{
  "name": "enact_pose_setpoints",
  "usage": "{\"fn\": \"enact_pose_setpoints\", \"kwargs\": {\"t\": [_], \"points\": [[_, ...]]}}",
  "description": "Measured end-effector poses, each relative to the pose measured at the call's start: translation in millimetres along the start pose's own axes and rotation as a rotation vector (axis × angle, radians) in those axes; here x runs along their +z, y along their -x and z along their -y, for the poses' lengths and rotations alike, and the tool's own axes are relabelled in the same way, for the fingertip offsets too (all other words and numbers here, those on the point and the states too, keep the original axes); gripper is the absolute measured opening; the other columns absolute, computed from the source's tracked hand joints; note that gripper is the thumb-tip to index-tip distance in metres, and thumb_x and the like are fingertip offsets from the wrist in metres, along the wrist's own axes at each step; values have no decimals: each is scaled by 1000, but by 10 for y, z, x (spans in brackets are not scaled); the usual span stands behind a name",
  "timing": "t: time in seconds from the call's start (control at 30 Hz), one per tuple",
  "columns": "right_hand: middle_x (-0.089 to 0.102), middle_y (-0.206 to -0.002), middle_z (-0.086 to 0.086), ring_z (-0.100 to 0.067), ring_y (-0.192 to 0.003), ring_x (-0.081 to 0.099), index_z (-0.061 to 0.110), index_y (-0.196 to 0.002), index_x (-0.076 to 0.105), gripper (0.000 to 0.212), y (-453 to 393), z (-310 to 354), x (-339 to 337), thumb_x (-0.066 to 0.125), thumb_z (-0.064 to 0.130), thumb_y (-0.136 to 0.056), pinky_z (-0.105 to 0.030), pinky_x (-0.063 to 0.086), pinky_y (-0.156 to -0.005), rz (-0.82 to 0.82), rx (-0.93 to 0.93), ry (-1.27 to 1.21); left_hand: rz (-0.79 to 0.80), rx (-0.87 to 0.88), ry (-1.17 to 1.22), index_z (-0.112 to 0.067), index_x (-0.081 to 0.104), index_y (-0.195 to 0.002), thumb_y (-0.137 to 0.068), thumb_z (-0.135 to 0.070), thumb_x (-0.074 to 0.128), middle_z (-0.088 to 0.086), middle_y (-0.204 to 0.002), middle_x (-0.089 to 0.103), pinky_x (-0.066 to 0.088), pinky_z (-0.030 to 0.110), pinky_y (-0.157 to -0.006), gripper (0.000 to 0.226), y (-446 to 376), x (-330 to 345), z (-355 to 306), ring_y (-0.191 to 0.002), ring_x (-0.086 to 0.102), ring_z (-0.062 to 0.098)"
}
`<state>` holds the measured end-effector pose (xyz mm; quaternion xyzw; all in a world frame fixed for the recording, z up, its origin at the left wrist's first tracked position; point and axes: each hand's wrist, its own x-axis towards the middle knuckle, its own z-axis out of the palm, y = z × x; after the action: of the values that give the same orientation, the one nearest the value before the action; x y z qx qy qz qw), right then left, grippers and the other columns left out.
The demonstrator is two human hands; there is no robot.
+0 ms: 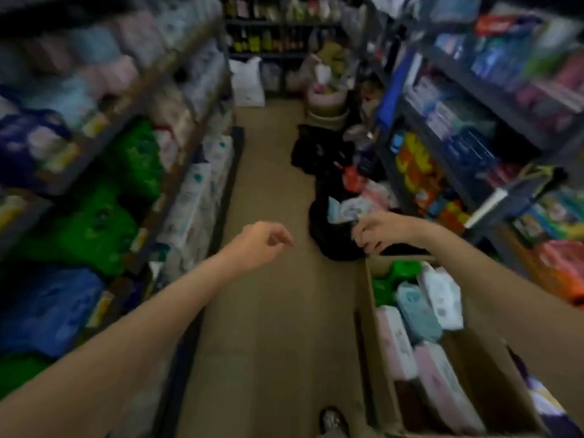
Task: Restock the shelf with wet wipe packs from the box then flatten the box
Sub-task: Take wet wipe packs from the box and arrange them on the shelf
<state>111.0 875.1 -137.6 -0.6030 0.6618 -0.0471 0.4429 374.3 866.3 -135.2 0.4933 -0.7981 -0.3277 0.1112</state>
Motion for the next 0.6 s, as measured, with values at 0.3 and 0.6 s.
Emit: {"fn": "enact_pose_setpoints", "kwargs": {"t": [0.3,0.6], "points": [[60,-107,-25,-33,-94,60,-8,-106,61,25,-468,-2849,430,49,9,-93,-31,48,-74,-24,450,-49,364,-168,-9,3,63,-111,-90,2,47,21,-113,64,34,16,-59,27,-1310,2108,-201,-99,60,28],[55,-116,-22,-32,-107,53,-4,-110,54,22,-1590,-3842,1056,46,3,-90,-31,41,-78,16,158,209,526,-186,-114,-2,59,-119,-90,2,45,13,-125,58,31,7,-60,32,-1890,3271,-195,-107,56,24]]}}
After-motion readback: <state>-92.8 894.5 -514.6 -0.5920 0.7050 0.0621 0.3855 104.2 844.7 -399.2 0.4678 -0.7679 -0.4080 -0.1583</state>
